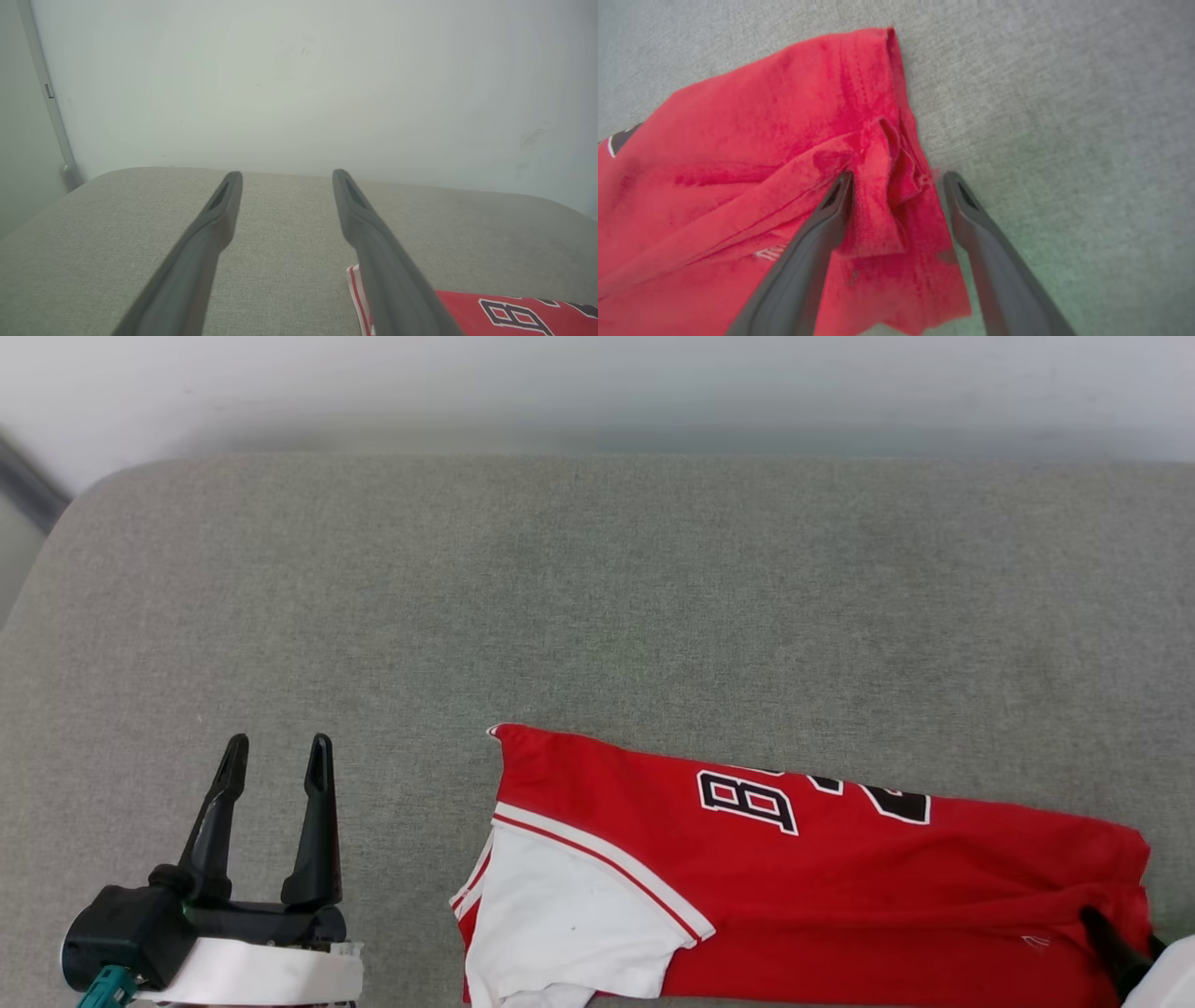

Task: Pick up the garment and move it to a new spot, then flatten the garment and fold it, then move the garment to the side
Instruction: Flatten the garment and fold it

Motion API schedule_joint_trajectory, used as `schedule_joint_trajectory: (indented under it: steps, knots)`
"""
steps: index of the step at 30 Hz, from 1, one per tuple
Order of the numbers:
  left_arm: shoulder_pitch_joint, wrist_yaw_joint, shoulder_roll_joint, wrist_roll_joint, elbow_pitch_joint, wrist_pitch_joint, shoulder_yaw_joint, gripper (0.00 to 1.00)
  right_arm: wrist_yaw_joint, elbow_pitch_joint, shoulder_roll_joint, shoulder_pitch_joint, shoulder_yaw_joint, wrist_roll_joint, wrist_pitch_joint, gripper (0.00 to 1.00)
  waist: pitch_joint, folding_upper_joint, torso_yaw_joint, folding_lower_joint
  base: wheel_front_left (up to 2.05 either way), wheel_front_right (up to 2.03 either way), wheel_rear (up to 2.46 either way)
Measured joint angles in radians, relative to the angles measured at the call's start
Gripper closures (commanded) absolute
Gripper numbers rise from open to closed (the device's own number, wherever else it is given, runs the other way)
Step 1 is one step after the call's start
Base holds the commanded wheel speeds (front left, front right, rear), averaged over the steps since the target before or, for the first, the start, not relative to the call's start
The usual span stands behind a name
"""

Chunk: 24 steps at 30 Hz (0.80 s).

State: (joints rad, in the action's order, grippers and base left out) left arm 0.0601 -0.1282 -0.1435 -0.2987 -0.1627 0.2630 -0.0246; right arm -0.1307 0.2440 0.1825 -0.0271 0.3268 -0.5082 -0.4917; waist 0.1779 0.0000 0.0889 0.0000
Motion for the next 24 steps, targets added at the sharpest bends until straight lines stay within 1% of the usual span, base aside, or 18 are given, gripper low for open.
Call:
schedule_joint_trajectory:
  steps: [8,9,10,11,15,18,22,24]
  knots:
    - [-0.016,-0.001,-0.004,-0.012,0.005,0.000,0.013,0.00,0.008,0.044,0.034,0.027,-0.074,-0.016,0.030,0.00,0.035,0.0000,0.016,-0.0001,0.00,0.00,0.00]
    - [-0.018,-0.001,-0.006,-0.012,0.007,0.000,0.016,0.00,0.008,0.049,0.039,0.028,-0.087,-0.011,0.036,0.24,0.037,0.0000,0.017,-0.0002,0.00,0.00,0.00]
    - [-0.020,-0.001,-0.009,-0.012,0.010,0.000,0.020,0.00,0.009,0.053,0.044,0.029,-0.100,-0.007,0.047,0.72,0.037,0.0000,0.016,-0.0001,0.00,0.00,0.00]
    - [-0.021,-0.001,-0.011,-0.012,0.012,0.000,0.021,0.00,0.009,0.059,0.045,0.030,-0.108,-0.003,0.058,1.00,0.036,0.0000,0.015,-0.0001,0.00,0.00,0.00]
    - [-0.023,-0.001,-0.012,-0.009,0.020,0.000,0.018,0.00,0.007,0.083,0.036,0.050,-0.141,-0.005,0.096,1.00,0.024,0.0000,0.006,-0.0001,0.00,0.00,0.00]
    - [-0.022,-0.001,-0.017,-0.011,0.024,0.000,0.028,0.00,0.000,0.098,0.040,0.051,-0.139,-0.003,0.124,1.00,0.011,0.0000,-0.004,0.0000,0.00,0.00,0.00]
    - [-0.019,-0.001,-0.019,-0.017,0.024,0.000,0.029,0.00,-0.003,0.107,0.056,0.054,-0.112,-0.002,0.147,1.00,-0.006,0.0000,-0.019,0.0001,0.00,0.00,0.00]
    - [-0.014,-0.001,-0.018,-0.022,0.023,0.000,0.027,0.00,-0.002,0.112,0.079,0.057,-0.080,0.000,0.156,1.00,-0.013,0.0000,-0.027,0.0001,0.00,0.00,0.00]
